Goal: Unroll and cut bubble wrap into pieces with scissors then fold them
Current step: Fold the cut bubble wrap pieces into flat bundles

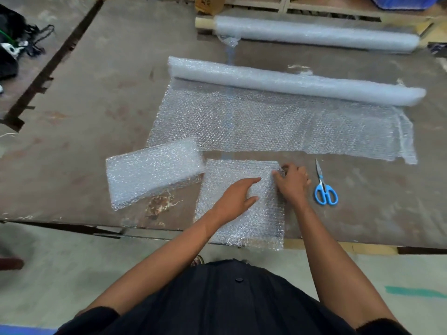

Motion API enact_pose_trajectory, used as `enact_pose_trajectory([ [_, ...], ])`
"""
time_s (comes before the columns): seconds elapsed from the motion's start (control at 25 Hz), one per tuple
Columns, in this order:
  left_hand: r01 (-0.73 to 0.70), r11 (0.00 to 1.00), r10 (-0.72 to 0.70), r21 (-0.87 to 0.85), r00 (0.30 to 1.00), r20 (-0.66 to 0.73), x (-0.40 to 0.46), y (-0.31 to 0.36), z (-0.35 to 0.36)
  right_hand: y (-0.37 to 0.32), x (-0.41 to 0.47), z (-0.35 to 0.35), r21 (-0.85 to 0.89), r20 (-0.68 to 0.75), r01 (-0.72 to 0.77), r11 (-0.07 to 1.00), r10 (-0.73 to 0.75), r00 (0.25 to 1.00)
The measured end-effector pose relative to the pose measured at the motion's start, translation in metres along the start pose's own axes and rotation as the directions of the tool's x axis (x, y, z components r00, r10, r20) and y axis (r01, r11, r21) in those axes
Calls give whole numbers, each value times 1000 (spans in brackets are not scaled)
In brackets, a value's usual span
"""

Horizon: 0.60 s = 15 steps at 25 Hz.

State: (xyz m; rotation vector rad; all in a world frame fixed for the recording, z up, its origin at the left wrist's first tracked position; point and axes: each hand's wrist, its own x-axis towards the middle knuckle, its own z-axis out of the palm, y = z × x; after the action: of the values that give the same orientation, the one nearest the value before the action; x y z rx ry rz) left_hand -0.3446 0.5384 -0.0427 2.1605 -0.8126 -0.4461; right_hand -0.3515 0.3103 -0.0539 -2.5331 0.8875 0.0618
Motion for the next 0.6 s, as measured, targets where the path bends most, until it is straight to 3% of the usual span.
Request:
enact_pose_trajectory([
  [0.08, 4, 998, -5, 56, 1000, 24, 3, 0, 5, 0, 10, -6, 57, -9, 62, 996, -62, 998],
  [0.16, 0, 995, -3, 104, 999, 32, 5, -3, 9, 2, 10, -10, 230, 11, 66, 971, -70, 997],
  [0.24, 7, 992, -11, 127, 999, 32, 6, -5, 11, 4, 6, -12, 465, 50, 8, 885, -35, 998],
  [0.32, 18, 990, -20, 139, 1000, 17, 8, -4, 13, 8, 0, -13, 574, 38, 5, 819, -32, 999],
  [0.6, 60, 990, -51, 125, 996, -69, 13, 6, 16, 11, -13, -18, 473, -48, 120, 873, -110, 993],
])
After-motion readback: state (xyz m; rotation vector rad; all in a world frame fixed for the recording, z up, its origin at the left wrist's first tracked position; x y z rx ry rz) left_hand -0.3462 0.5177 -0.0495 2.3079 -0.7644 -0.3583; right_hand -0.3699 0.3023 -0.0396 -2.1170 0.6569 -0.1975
